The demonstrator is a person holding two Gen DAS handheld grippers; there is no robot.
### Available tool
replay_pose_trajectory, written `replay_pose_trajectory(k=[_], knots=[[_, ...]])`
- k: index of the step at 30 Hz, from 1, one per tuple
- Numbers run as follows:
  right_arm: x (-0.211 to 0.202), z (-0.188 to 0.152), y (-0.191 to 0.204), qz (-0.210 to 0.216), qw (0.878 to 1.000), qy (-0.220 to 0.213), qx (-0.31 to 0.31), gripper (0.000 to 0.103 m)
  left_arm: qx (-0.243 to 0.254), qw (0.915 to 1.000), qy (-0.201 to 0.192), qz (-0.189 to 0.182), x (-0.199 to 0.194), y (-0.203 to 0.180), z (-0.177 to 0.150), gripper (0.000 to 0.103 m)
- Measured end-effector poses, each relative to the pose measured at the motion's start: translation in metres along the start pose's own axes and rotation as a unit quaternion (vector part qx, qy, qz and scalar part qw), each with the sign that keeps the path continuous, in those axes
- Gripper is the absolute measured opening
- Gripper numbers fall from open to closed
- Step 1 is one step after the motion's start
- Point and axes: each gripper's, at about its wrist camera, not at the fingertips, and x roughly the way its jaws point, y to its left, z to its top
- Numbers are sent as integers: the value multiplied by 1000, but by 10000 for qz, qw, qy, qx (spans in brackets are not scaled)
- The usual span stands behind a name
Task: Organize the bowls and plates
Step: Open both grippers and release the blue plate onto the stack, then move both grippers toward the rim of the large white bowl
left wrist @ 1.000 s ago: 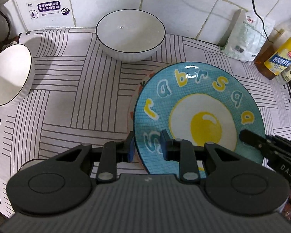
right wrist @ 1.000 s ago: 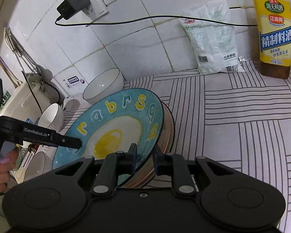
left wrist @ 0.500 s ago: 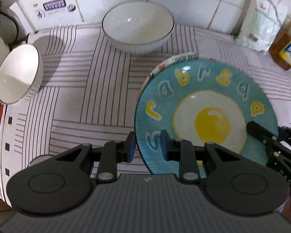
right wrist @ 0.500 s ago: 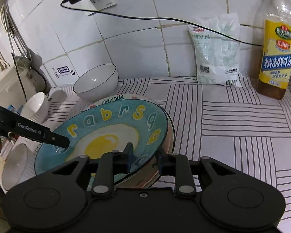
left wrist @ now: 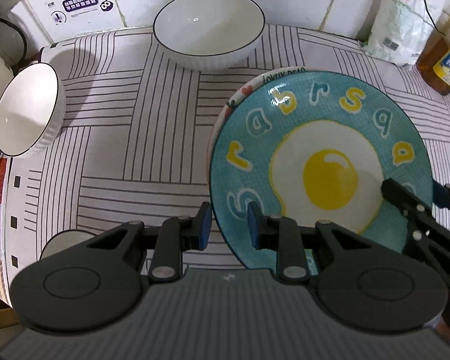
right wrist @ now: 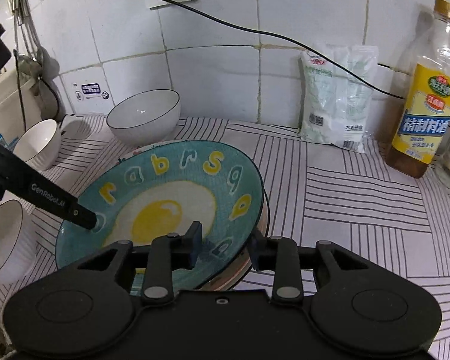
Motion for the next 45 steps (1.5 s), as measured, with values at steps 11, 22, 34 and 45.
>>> replay_pose_trajectory(k=[11, 22, 34, 45], knots=[[-22, -2, -14, -41, 9976, -302, 629, 36, 107, 9998, -190, -17, -31, -1, -13, 24], [-82, 6, 8, 58, 9993, -358, 56, 42, 165, 9988, -463, 76, -89, 9, -39, 25], [-129, -3, 31, -108, 9999, -116, 2, 75, 287, 9975, -644, 80, -133, 25, -80, 43], [-137, -22, 62, 209, 9994, -106, -244, 86, 413, 9959, -764, 243, -145, 54, -111, 52]])
